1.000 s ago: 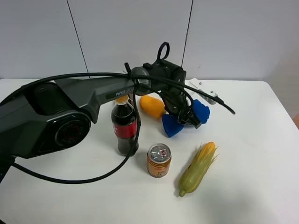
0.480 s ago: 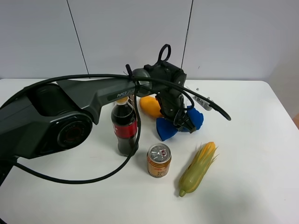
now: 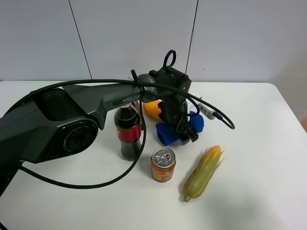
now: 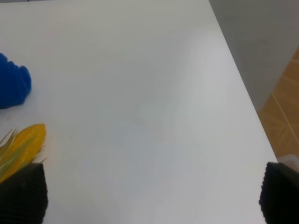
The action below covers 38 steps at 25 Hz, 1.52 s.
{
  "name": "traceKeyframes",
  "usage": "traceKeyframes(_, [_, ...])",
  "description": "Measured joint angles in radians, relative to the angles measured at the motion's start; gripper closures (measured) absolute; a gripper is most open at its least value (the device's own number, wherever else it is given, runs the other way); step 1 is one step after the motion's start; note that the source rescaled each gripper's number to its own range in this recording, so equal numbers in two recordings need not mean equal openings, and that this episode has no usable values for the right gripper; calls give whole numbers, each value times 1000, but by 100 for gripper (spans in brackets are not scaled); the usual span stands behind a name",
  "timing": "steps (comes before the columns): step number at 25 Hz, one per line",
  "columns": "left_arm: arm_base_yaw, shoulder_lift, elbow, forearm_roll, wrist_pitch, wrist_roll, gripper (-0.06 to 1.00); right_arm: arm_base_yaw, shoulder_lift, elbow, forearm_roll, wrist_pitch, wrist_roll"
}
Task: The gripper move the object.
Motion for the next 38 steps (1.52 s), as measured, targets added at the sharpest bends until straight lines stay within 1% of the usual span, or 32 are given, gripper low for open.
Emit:
traceKeyframes(1, [0, 0, 2, 0, 11, -1, 12, 0, 0, 0, 0, 0, 0])
traceKeyframes(2, [0, -8, 4, -1, 21, -3, 4, 0, 0, 0, 0, 0, 0])
traceKeyframes(4, [-1, -35, 5, -1, 32, -2, -3, 0, 0, 0, 0, 0, 0])
traceKeyframes(8, [-1, -139, -68, -1, 65, 0, -5, 0, 0, 0, 0, 0, 0])
traceKeyframes(14, [-22, -323, -310, -3, 133, 0, -5, 0, 0, 0, 0, 0, 0])
traceKeyframes(15, [-27, -353, -350, 11, 154, 0, -5, 0, 0, 0, 0, 0, 0])
traceKeyframes(16, [-31, -382, -396, 30, 174, 0, -5, 0, 0, 0, 0, 0, 0])
traceKeyframes(17, [-34, -406, -439, 68, 190, 1, -5, 0, 0, 0, 0, 0, 0])
traceKeyframes(19, [-33, -469, -501, 178, 206, 1, -5, 0, 0, 0, 0, 0, 0])
traceKeyframes(20, [-27, -504, -518, 246, 208, -1, -5, 0, 0, 0, 0, 0, 0])
traceKeyframes(22, [8, -573, -528, 349, 210, -20, -5, 0, 0, 0, 0, 0, 0])
traceKeyframes(23, [31, -613, -529, 373, 212, -28, -5, 0, 0, 0, 0, 0, 0])
traceKeyframes(24, [63, -650, -529, 388, 212, -32, -5, 0, 0, 0, 0, 0, 0])
traceKeyframes(26, [137, -719, -530, 391, 218, -34, -5, 0, 0, 0, 0, 0, 0])
traceKeyframes(28, [203, -796, -517, 364, 218, -33, -6, 0, 0, 0, 0, 0, 0])
traceKeyframes(30, [270, -900, -475, 329, 218, -14, -5, 0, 0, 0, 0, 0, 0])
traceKeyframes(32, [321, -1009, -395, 303, 218, 15, -5, 0, 0, 0, 0, 0, 0])
traceKeyframes(34, [358, -1135, -293, 295, 219, 35, -4, 0, 0, 0, 0, 0, 0])
traceKeyframes(38, [386, -1399, -27, 290, 219, 45, -3, 0, 0, 0, 0, 0, 0])
